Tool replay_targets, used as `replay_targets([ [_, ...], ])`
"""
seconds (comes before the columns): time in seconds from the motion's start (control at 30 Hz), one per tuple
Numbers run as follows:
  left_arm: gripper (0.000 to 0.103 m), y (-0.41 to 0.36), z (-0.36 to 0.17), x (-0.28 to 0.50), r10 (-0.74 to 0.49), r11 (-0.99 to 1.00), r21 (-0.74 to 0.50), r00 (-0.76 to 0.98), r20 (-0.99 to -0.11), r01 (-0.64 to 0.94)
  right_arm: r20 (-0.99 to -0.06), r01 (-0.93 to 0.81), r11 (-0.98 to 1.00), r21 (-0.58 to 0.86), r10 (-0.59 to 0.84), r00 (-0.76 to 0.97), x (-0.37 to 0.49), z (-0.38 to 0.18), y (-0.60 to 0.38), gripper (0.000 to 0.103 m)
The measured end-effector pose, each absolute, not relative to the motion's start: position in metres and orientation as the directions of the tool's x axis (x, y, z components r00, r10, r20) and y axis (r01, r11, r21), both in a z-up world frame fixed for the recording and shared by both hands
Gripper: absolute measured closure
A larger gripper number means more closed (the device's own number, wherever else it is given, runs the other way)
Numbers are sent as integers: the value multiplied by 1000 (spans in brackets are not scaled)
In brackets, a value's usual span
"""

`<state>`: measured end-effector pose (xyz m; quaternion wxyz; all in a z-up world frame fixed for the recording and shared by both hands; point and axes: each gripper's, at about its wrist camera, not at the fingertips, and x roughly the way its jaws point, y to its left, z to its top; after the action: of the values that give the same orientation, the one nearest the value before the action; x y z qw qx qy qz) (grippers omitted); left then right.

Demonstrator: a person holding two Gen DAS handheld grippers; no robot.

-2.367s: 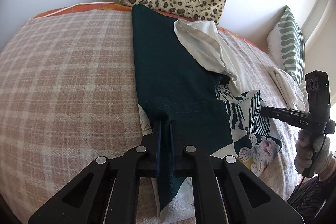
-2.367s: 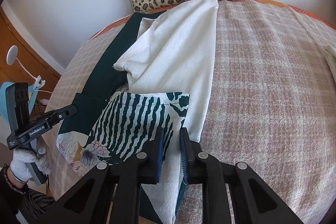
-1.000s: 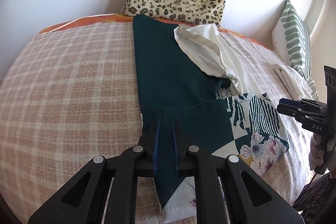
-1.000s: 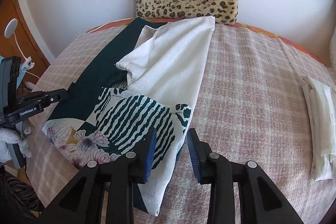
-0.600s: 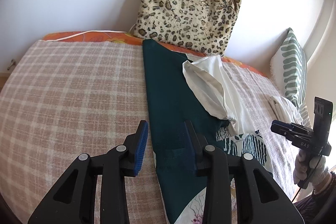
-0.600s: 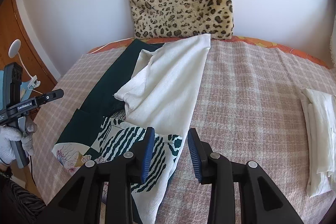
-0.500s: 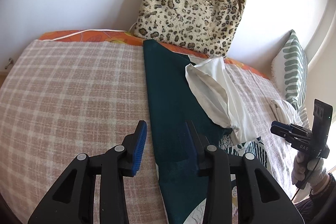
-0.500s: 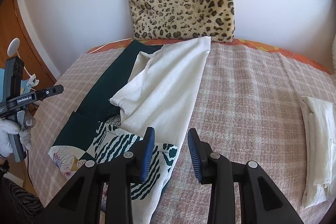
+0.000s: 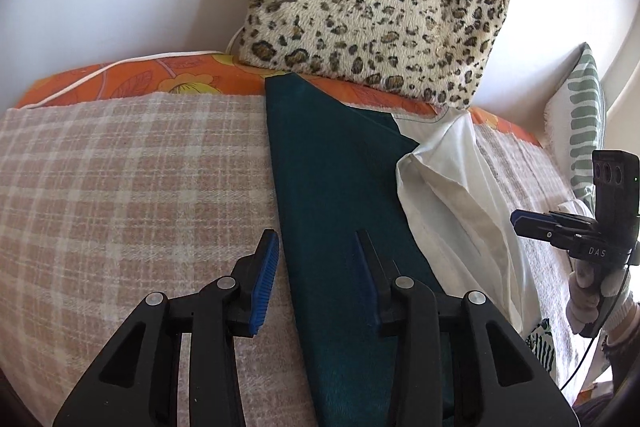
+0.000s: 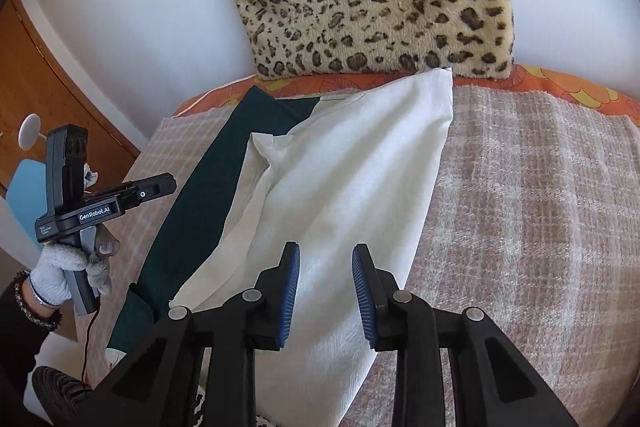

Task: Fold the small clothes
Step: 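Carry the hem end with both tools up to the collar edge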

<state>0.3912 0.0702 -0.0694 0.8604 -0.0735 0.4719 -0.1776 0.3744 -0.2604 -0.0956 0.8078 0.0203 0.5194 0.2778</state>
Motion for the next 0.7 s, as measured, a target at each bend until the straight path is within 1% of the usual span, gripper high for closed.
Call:
replay_targets([
  [0.13,67,67,-85,419,-366,929,-277,485,-794,247,-843,-421,857,297,442,306,410,-109,-256,75],
  [0.2,66,68,-88,431,-373,926,-285,498,-783,246,-858,-409,878,249,396,327,428,-113,-255,75],
  [0.23,61,69,-89,438,-376,925,-290,501,-779,244,-861,-396,889,230,375,343,438,-114,-256,75],
  [0.27,59,70,-89,445,-382,923,-297,505,-774,244,-863,-378,900,215,357,358,448,-115,-258,75],
  [0.33,57,72,-91,457,-377,926,-294,519,-767,238,-863,-344,920,188,322,390,467,-117,-263,74],
  [0.47,55,73,-94,480,-376,926,-294,537,-755,235,-865,-310,945,102,238,441,496,-121,-266,74],
  [0.53,54,72,-94,490,-381,924,-299,538,-751,237,-862,-306,949,76,217,458,504,-121,-266,70],
  [0.6,53,73,-95,498,-392,920,-312,539,-745,238,-860,-312,946,86,229,456,511,-122,-265,66],
  [0.7,49,75,-96,509,-423,906,-348,530,-735,240,-854,-328,938,115,262,449,518,-123,-265,58],
])
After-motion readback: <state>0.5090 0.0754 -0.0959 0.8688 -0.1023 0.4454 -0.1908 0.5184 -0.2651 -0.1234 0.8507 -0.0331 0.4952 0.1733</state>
